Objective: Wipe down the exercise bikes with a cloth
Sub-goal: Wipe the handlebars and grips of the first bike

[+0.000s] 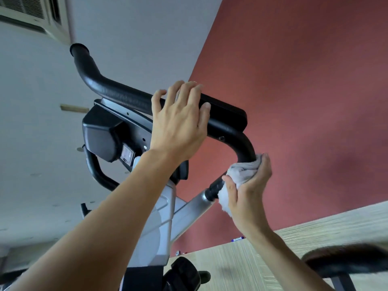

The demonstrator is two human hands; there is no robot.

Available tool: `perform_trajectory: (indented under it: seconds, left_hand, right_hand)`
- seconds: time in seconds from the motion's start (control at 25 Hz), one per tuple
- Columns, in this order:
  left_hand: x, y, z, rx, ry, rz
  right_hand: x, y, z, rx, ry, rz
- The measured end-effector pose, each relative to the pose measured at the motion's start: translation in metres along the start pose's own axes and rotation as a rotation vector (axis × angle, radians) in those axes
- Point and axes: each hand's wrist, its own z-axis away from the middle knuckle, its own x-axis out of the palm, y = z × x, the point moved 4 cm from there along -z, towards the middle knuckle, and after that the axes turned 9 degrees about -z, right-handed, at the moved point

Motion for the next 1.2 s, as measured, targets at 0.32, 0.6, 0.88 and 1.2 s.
perform_trajectory:
  seconds: [0.32,0.6,0.88,1.2]
  left_hand:
    - [-0.001,-0.002,-0.001,0.009,-0.032,0.043]
    - [0.001,-0.006,0.0,0.012,-0.059,0.039]
    - [-0.012,-0.05,0.0,0.071,-0.275,0.024]
    - [-0.017,-0.093,0.007,0.103,-0.258,0.008]
  right_hand:
    - [-0.005,-0.067,-0.074,-0.487,-0.123,0.379]
    - [-0.026,-0.031,-0.045,-0.339,-0.269,0.366]
    - [-0.005,-0.079,-0.078,-0.65,-0.292,0.68]
    - [0.036,-0.109,-0.094,-0.819,-0.402,0.818]
